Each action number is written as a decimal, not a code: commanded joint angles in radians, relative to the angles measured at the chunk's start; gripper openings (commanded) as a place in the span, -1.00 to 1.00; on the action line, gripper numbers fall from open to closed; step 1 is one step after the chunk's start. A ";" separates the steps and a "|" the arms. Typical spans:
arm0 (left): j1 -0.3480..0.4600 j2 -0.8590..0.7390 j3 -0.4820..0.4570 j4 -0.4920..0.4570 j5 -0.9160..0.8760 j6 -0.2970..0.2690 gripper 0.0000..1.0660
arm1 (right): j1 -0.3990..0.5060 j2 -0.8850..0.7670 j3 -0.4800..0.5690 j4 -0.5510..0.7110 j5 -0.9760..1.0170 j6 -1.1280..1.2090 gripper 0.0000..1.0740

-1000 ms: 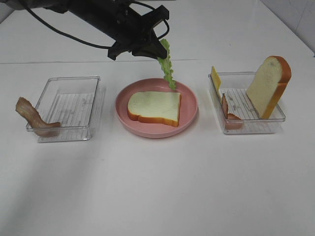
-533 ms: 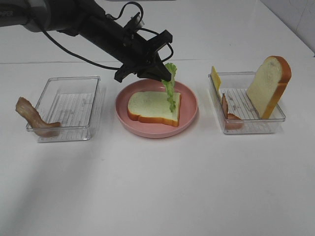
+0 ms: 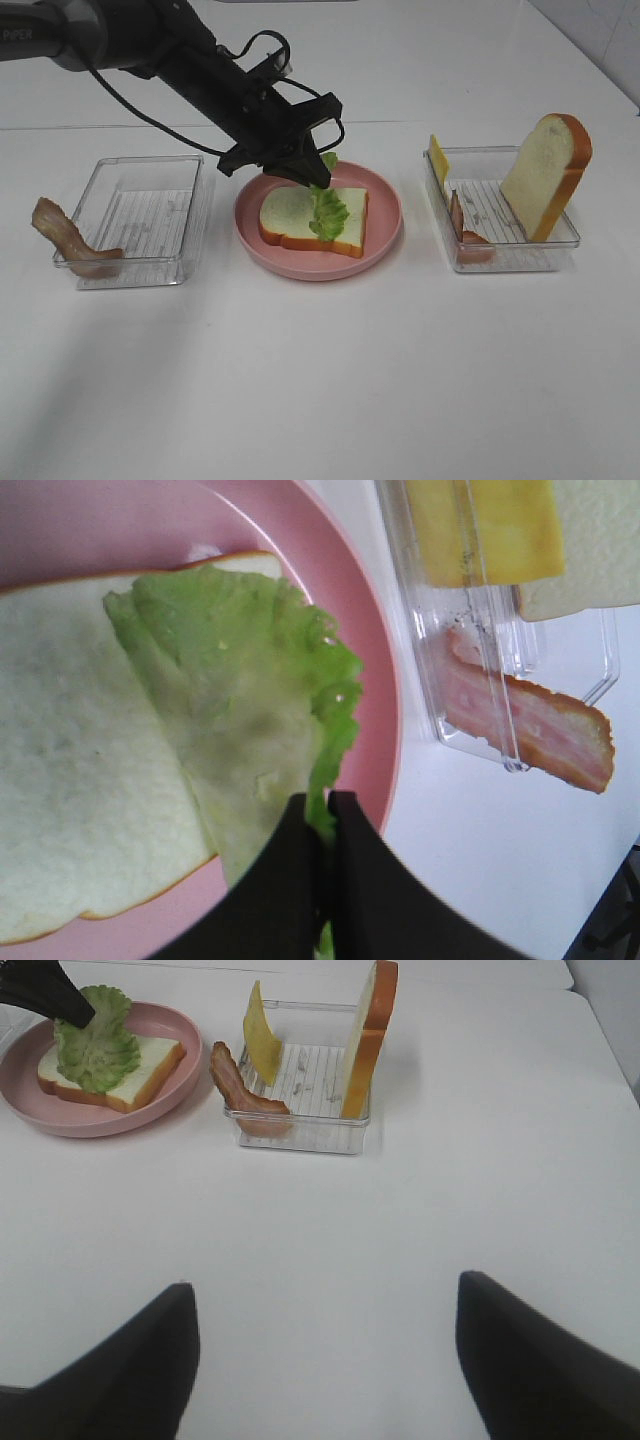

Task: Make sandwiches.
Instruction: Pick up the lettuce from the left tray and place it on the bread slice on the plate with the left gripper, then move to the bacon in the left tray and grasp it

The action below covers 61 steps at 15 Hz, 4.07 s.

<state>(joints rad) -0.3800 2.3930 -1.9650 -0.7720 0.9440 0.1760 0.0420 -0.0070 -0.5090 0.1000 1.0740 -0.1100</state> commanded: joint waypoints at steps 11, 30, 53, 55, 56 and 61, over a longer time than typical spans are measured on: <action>-0.003 -0.072 0.000 0.231 -0.018 0.003 0.45 | -0.006 -0.014 0.003 -0.001 -0.010 -0.004 0.28; 0.137 -0.396 0.005 0.725 0.339 -0.301 0.43 | -0.006 -0.012 0.003 -0.001 -0.010 -0.004 0.28; 0.368 -0.625 0.581 0.677 0.107 -0.332 0.30 | -0.006 -0.012 0.003 -0.001 -0.010 -0.004 0.28; 0.369 -0.581 0.582 0.676 0.103 -0.313 0.30 | -0.006 -0.012 0.003 -0.001 -0.010 -0.004 0.28; 0.366 -0.556 0.582 0.660 0.088 -0.306 0.30 | -0.006 -0.012 0.003 -0.001 -0.010 -0.004 0.28; 0.366 -0.464 0.582 0.625 0.009 -0.306 0.30 | -0.006 -0.012 0.003 -0.001 -0.010 -0.004 0.28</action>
<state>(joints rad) -0.0110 1.9240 -1.3900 -0.1390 0.9630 -0.1350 0.0420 -0.0070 -0.5090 0.1000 1.0740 -0.1100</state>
